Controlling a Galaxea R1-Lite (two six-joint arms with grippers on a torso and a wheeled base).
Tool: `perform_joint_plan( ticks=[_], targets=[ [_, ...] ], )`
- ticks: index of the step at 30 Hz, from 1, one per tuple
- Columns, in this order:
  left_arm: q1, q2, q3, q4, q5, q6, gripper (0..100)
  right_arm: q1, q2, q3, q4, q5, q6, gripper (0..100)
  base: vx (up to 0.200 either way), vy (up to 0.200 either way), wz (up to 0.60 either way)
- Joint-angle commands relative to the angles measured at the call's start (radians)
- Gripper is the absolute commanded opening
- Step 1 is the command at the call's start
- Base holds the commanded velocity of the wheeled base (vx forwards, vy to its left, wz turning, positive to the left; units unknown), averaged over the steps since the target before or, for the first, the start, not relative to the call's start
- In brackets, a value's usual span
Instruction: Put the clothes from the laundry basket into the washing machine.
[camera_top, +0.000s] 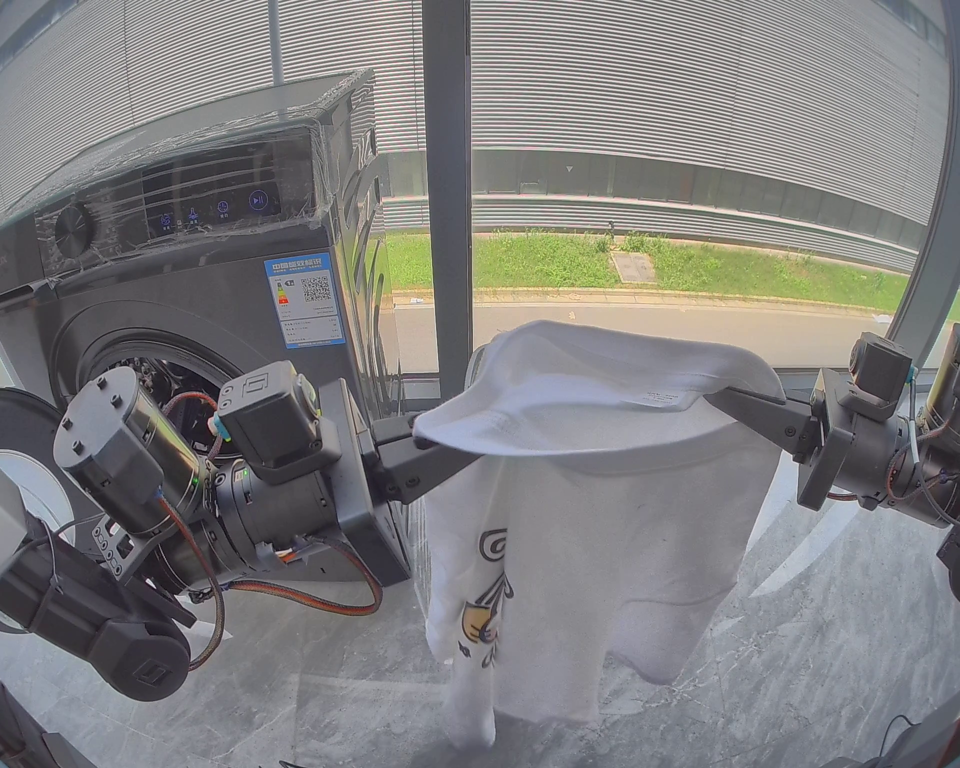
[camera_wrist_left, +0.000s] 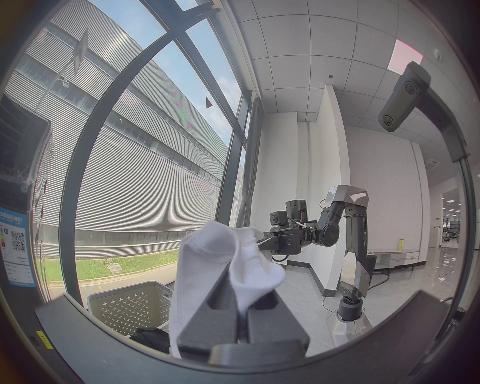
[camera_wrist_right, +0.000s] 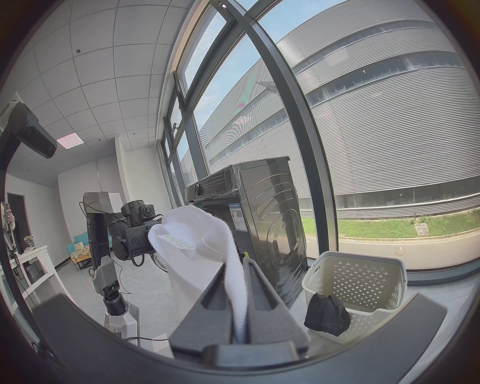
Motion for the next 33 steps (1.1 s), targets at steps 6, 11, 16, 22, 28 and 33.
perform_joint_plan(
  ticks=[6, 11, 16, 22, 28, 33],
  targets=[
    [-0.003, 0.012, 0.032, -0.002, -0.002, 0.004, 100, 0.013, -0.012, -0.012, 0.000, 0.004, -0.002, 0, 0.000, 0.000, 0.00],
    [-0.014, 0.020, 0.079, -0.004, -0.008, 0.012, 100, 0.039, -0.018, -0.021, 0.000, 0.032, -0.002, 0, 0.000, 0.000, 0.00],
    [-0.040, 0.034, 0.211, -0.013, -0.034, 0.057, 100, 0.088, -0.031, -0.018, 0.000, 0.073, 0.001, 0, 0.000, 0.000, 0.00],
    [-0.037, 0.035, 0.345, -0.007, -0.126, 0.107, 100, 0.116, -0.031, -0.012, 0.000, 0.124, 0.004, 0, 0.000, 0.000, 0.00],
    [-0.018, 0.097, 0.348, -0.004, -0.148, 0.119, 100, 0.140, -0.025, -0.012, 0.000, 0.125, 0.004, 0, 0.000, 0.000, 0.00],
    [0.016, 0.173, 0.312, -0.007, -0.208, 0.121, 100, 0.160, -0.034, -0.012, 0.000, 0.125, 0.006, 0, 0.000, 0.000, 0.00]
  ],
)
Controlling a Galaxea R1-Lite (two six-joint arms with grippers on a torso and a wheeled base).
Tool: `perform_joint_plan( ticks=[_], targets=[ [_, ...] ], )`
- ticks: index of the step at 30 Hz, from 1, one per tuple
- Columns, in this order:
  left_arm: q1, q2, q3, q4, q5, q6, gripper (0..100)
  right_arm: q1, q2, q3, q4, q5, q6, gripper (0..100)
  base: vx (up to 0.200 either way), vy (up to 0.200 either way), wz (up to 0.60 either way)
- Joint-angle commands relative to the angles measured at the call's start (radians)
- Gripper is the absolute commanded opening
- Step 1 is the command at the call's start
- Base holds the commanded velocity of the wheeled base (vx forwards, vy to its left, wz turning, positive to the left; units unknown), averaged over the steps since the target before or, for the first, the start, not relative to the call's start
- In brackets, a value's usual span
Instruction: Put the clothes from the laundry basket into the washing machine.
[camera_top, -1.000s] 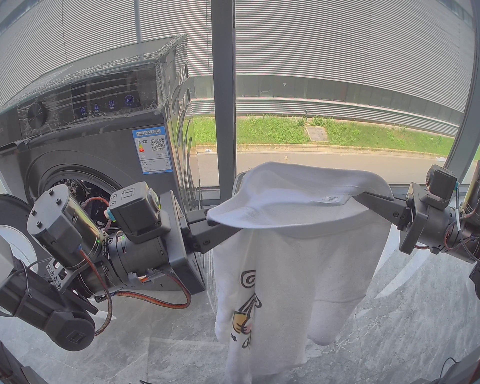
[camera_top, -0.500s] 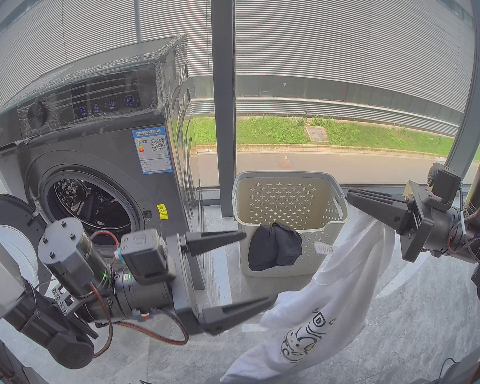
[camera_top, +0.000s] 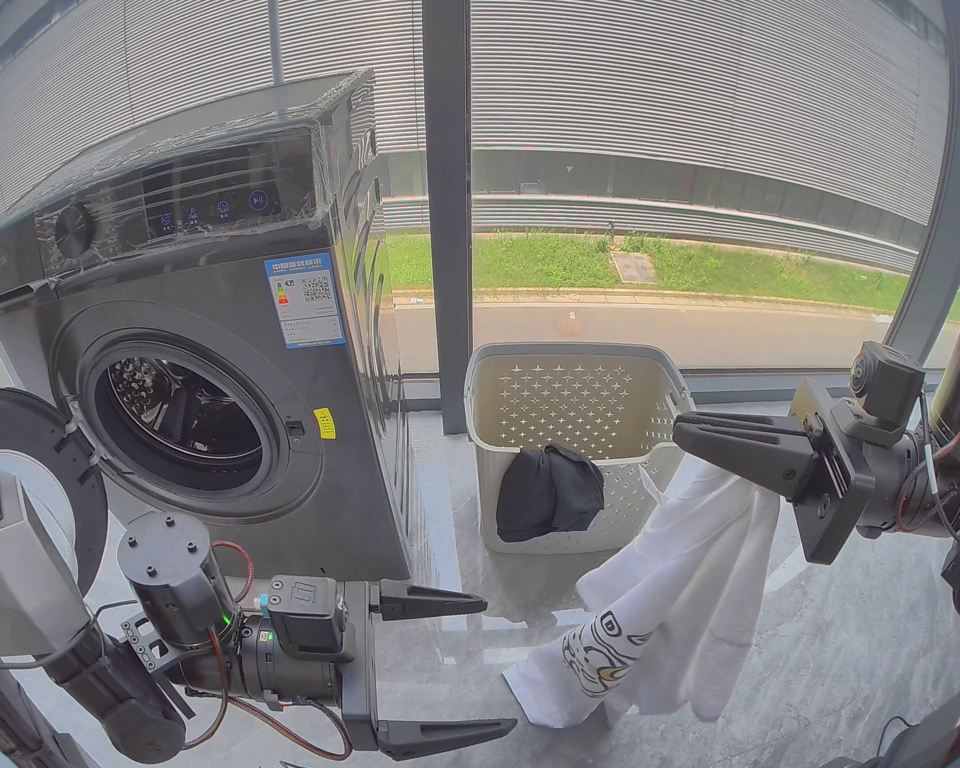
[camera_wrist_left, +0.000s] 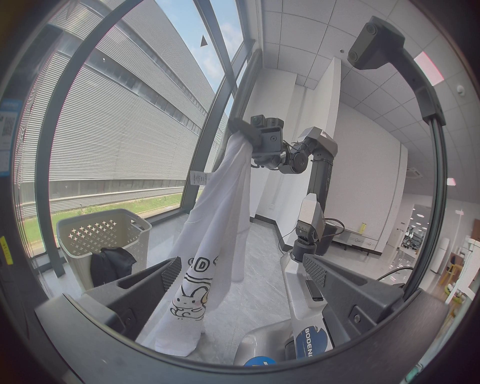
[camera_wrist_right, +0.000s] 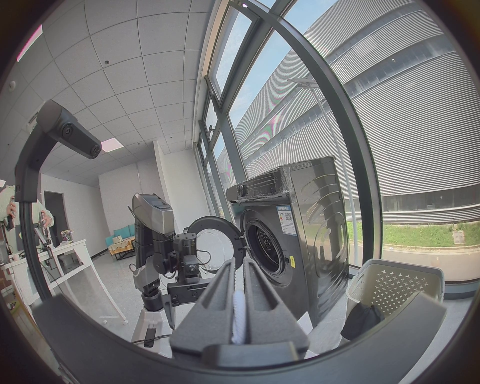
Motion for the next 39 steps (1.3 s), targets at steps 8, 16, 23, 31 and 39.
perform_joint_plan(
  ticks=[8, 16, 23, 31, 39],
  targets=[
    [0.183, 0.220, -0.115, -0.066, -0.221, 0.001, 100, 0.080, -0.021, -0.001, 0.000, 0.000, 0.001, 0, 0.000, 0.000, 0.00],
    [0.232, 0.234, -0.104, -0.069, -0.421, 0.027, 100, 0.174, -0.032, -0.001, 0.000, 0.000, -0.002, 0, 0.000, 0.000, 0.00],
    [0.200, 0.258, -0.121, -0.069, -0.461, 0.027, 100, 0.257, -0.037, 0.004, 0.000, 0.002, -0.003, 0, 0.000, 0.000, 0.00],
    [0.172, 0.287, -0.156, -0.071, -0.501, 0.030, 100, 0.336, -0.021, 0.006, 0.000, 0.000, -0.003, 0, 0.000, 0.000, 0.00],
    [0.091, 0.290, -0.165, -0.071, -0.520, 0.030, 100, 0.353, -0.011, 0.001, 0.000, 0.008, -0.003, 0, 0.000, 0.000, 0.00]
  ],
)
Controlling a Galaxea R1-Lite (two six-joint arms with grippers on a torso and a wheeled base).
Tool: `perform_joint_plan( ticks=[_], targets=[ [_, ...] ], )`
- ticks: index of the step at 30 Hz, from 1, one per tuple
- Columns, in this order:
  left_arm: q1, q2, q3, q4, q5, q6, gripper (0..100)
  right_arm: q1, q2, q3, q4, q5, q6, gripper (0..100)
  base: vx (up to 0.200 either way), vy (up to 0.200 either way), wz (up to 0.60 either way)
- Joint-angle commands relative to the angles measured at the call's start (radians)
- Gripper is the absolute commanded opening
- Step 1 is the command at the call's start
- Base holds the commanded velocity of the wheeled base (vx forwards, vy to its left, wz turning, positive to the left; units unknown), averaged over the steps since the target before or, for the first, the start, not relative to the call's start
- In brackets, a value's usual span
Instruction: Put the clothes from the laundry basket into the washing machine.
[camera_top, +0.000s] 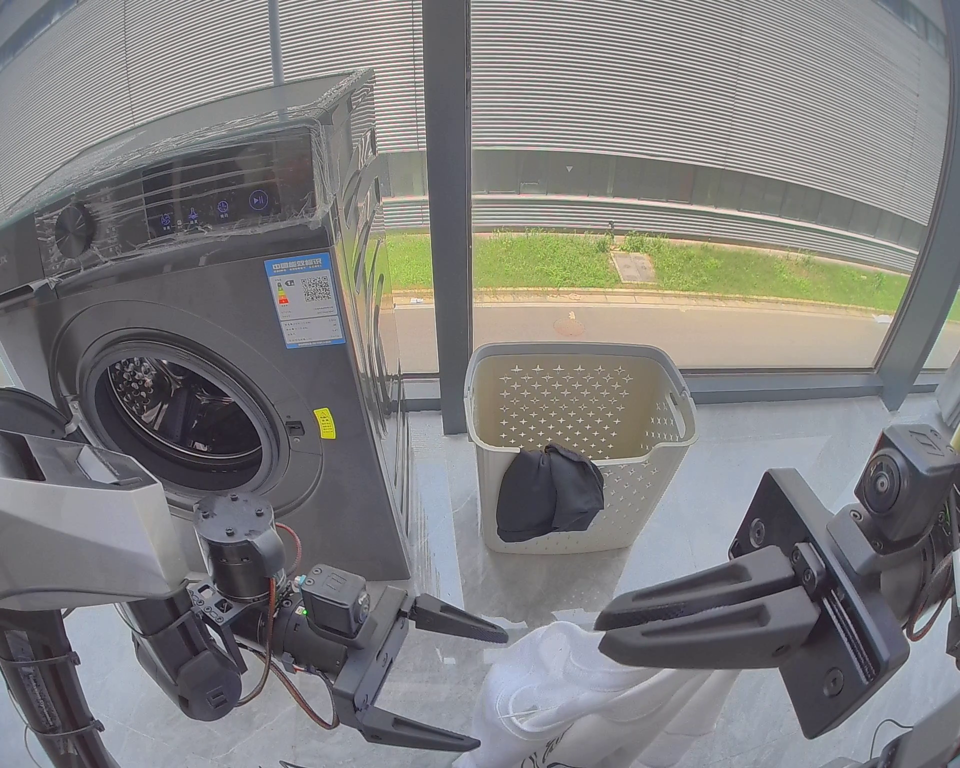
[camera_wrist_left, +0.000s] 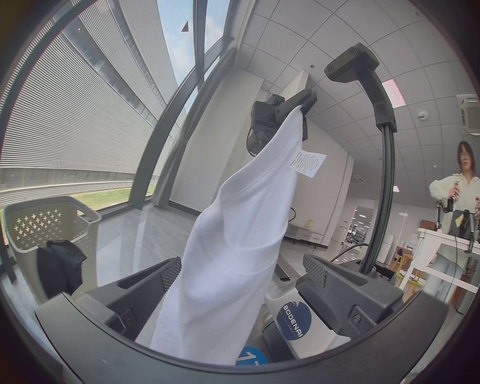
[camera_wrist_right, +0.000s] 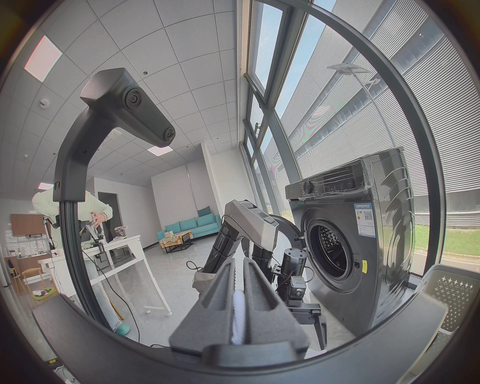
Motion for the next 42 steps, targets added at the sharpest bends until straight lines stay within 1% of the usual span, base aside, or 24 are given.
perform_joint_plan(
  ticks=[1, 3, 6, 8, 9, 10, 12, 13, 17, 19, 22, 26, 34, 36, 38, 41, 42],
  targets=[
    [-0.061, 0.007, -0.002, -0.016, -0.004, 0.000, 100, 0.008, 0.015, -0.005, -0.001, 0.009, 0.000, 0, 0.000, 0.000, 0.00],
    [-0.076, 0.013, -0.002, -0.015, -0.004, 0.000, 100, 0.006, 0.016, -0.005, -0.001, 0.017, 0.000, 0, 0.000, 0.000, 0.00],
    [-0.079, 0.045, -0.006, -0.016, -0.002, 0.001, 100, 0.008, 0.016, -0.005, 0.001, 0.023, 0.000, 0, 0.000, 0.000, 0.00],
    [-0.079, 0.068, -0.017, -0.016, -0.002, 0.017, 100, 0.008, 0.016, -0.006, -0.001, 0.028, 0.000, 0, 0.000, 0.000, 0.00],
    [-0.079, 0.087, -0.029, -0.016, -0.002, 0.029, 100, 0.008, 0.016, -0.008, -0.001, 0.028, 0.000, 0, 0.000, 0.000, 0.00],
    [-0.079, 0.090, -0.032, -0.016, -0.002, 0.031, 100, 0.008, 0.016, -0.008, -0.001, 0.028, 0.000, 0, 0.000, 0.000, 0.00],
    [-0.072, 0.115, -0.043, -0.015, -0.001, 0.046, 100, 0.008, 0.016, -0.006, -0.001, 0.028, 0.000, 0, 0.000, 0.000, 0.00],
    [-0.065, 0.121, -0.049, -0.015, -0.001, 0.047, 100, 0.008, 0.016, -0.006, -0.001, 0.028, 0.001, 0, 0.000, 0.000, 0.00],
    [-0.015, 0.142, -0.081, -0.015, -0.001, 0.047, 100, 0.009, 0.016, -0.008, -0.001, 0.038, 0.001, 0, 0.000, 0.000, 0.00],
    [-0.001, 0.144, -0.087, -0.013, -0.002, 0.047, 100, 0.009, 0.016, -0.008, -0.001, 0.040, 0.000, 0, 0.000, 0.000, 0.00],
    [0.002, 0.145, -0.089, -0.013, -0.002, 0.047, 100, 0.009, 0.018, -0.008, -0.001, 0.041, 0.000, 0, 0.000, 0.000, 0.00],
    [-0.036, 0.147, -0.090, -0.015, -0.002, 0.046, 100, 0.020, 0.018, -0.008, -0.001, 0.041, 0.000, 0, 0.000, 0.000, 0.00],
    [-0.061, 0.148, -0.086, -0.015, 0.007, 0.047, 100, 0.028, 0.022, -0.015, -0.001, 0.040, 0.001, 0, 0.000, 0.000, 0.00],
    [-0.065, 0.148, -0.087, -0.015, 0.012, 0.047, 100, 0.028, 0.027, -0.020, -0.001, 0.041, 0.000, 0, 0.000, 0.000, 0.00],
    [-0.082, 0.156, -0.090, -0.015, 0.028, 0.049, 100, 0.028, 0.038, -0.028, -0.001, 0.041, 0.000, 0, 0.000, 0.000, 0.00],
    [-0.085, 0.162, -0.090, -0.015, 0.032, 0.052, 100, 0.026, 0.039, -0.028, -0.001, 0.041, 0.000, 0, 0.000, 0.000, 0.00],
    [-0.085, 0.162, -0.090, -0.013, 0.032, 0.052, 0, 0.028, 0.039, -0.026, -0.001, 0.041, 0.000, 0, 0.000, 0.000, 0.00]
  ],
)
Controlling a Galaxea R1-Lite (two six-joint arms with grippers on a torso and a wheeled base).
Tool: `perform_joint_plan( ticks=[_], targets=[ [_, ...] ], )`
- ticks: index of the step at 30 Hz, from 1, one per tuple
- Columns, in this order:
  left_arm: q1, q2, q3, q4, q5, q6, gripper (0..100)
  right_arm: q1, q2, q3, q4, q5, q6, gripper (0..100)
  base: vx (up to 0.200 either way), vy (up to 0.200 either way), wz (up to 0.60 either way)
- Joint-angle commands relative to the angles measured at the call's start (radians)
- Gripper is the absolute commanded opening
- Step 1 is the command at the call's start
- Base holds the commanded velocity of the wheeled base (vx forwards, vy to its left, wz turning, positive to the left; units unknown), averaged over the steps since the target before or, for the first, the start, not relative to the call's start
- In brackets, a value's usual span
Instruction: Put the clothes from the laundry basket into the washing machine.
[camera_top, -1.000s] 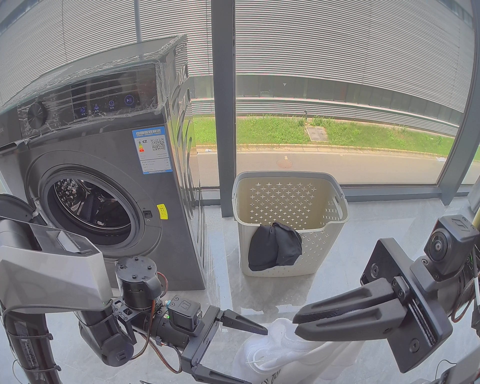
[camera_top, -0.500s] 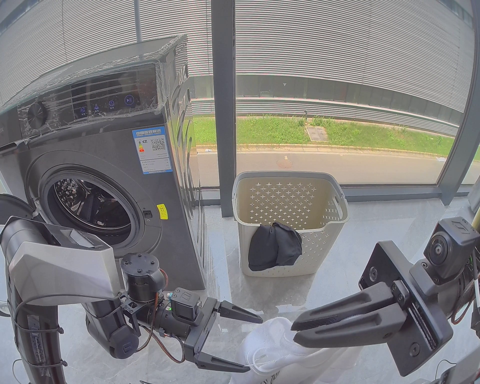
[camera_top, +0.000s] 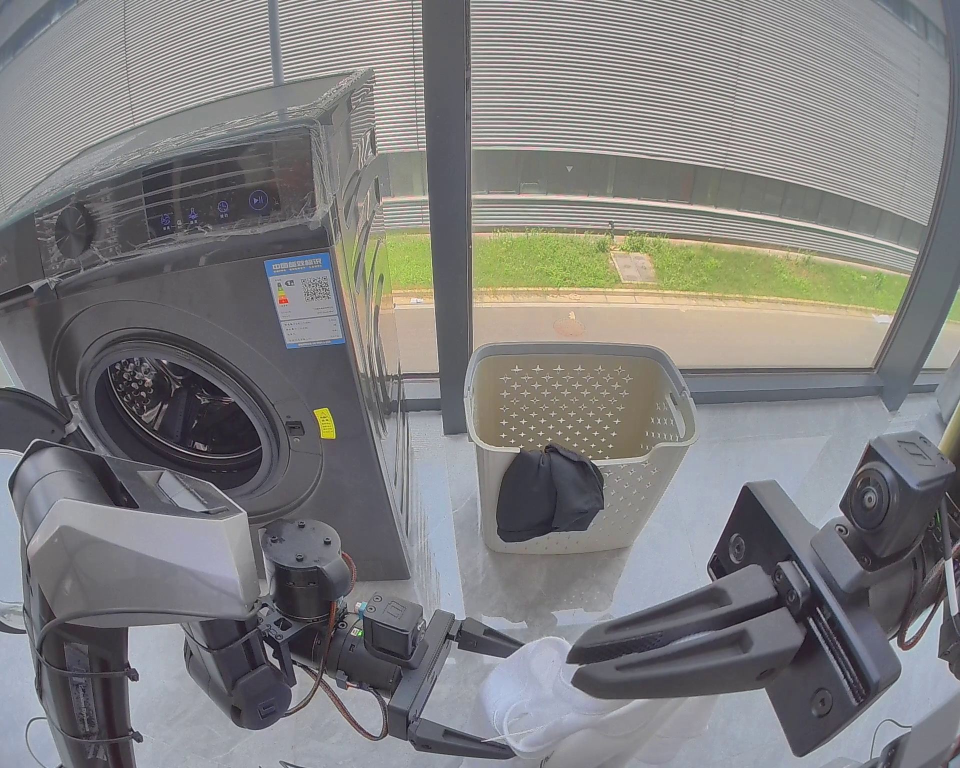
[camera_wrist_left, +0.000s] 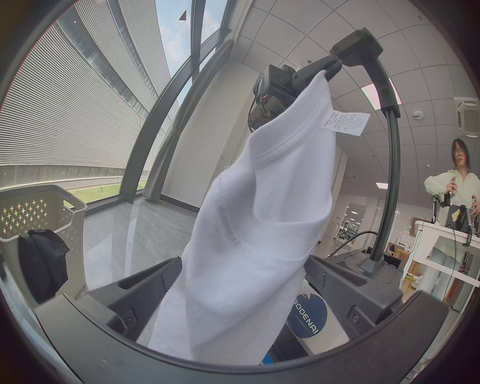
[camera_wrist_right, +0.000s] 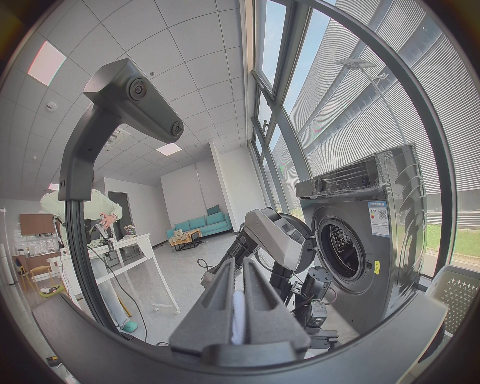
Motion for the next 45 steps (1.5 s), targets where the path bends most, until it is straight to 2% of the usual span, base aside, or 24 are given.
perform_joint_plan(
  ticks=[1, 4, 10, 13, 18, 21, 23, 25, 27, 34, 35, 36, 39, 43, 45],
  targets=[
    [-0.004, 0.007, -0.002, -0.015, 0.012, 0.000, 0, 0.000, 0.009, -0.001, 0.000, 0.000, 0.000, 0, 0.000, 0.000, 0.00],
    [-0.002, 0.007, -0.002, -0.015, 0.066, 0.000, 0, -0.001, 0.007, 0.001, 0.000, 0.000, 0.001, 0, 0.000, 0.000, 0.00],
    [0.021, -0.005, -0.001, -0.016, 0.077, 0.002, 0, -0.020, 0.001, 0.016, 0.001, -0.003, 0.001, 0, 0.000, 0.000, 0.00],
    [0.060, -0.042, -0.002, -0.015, 0.077, 0.013, 0, -0.069, 0.002, 0.039, 0.000, -0.010, 0.003, 0, 0.000, 0.000, 0.00],
    [0.126, -0.183, -0.013, -0.013, 0.080, 0.000, 0, -0.227, 0.009, 0.096, 0.000, -0.012, 0.000, 0, 0.000, 0.000, 0.00],
    [0.142, -0.254, -0.021, -0.013, 0.084, -0.030, 0, -0.284, 0.012, 0.122, 0.000, -0.015, -0.002, 0, 0.000, 0.000, 0.00],
    [0.140, -0.315, -0.025, -0.012, 0.109, -0.079, 0, -0.331, 0.018, 0.146, 0.000, -0.027, -0.005, 0, 0.000, 0.000, 0.00],
    [0.131, -0.356, -0.047, -0.009, 0.143, -0.115, 0, -0.362, 0.022, 0.159, 0.000, -0.039, -0.008, 0, 0.000, 0.000, 0.00],
    [0.123, -0.372, -0.064, -0.009, 0.172, -0.124, 0, -0.374, 0.027, 0.159, 0.000, -0.046, -0.008, 0, 0.000, 0.000, 0.00],
    [0.067, -0.393, -0.200, 0.024, 0.275, -0.133, 0, -0.431, 0.084, 0.128, 0.000, -0.067, -0.008, 0, 0.000, 0.000, 0.00],
    [0.060, -0.393, -0.226, 0.042, 0.296, -0.133, 0, -0.439, 0.091, 0.120, 0.000, -0.067, -0.008, 0, 0.000, 0.000, 0.00],
    [0.051, -0.393, -0.271, 0.074, 0.339, -0.132, 0, -0.454, 0.096, 0.103, 0.000, -0.067, -0.008, 0, 0.000, 0.000, 0.00],
    [0.024, -0.407, -0.348, 0.122, 0.408, -0.133, 0, -0.492, 0.096, 0.062, 0.000, -0.067, -0.009, 0, 0.000, 0.000, 0.00],
    [0.005, -0.471, -0.354, 0.195, 0.420, -0.133, 0, -0.541, 0.084, 0.021, 0.000, -0.067, -0.008, 0, 0.000, 0.000, 0.00],
    [0.007, -0.519, -0.369, 0.269, 0.426, -0.133, 0, -0.552, 0.058, -0.004, 0.000, -0.067, -0.008, 0, 0.000, 0.000, 0.00]
  ],
)
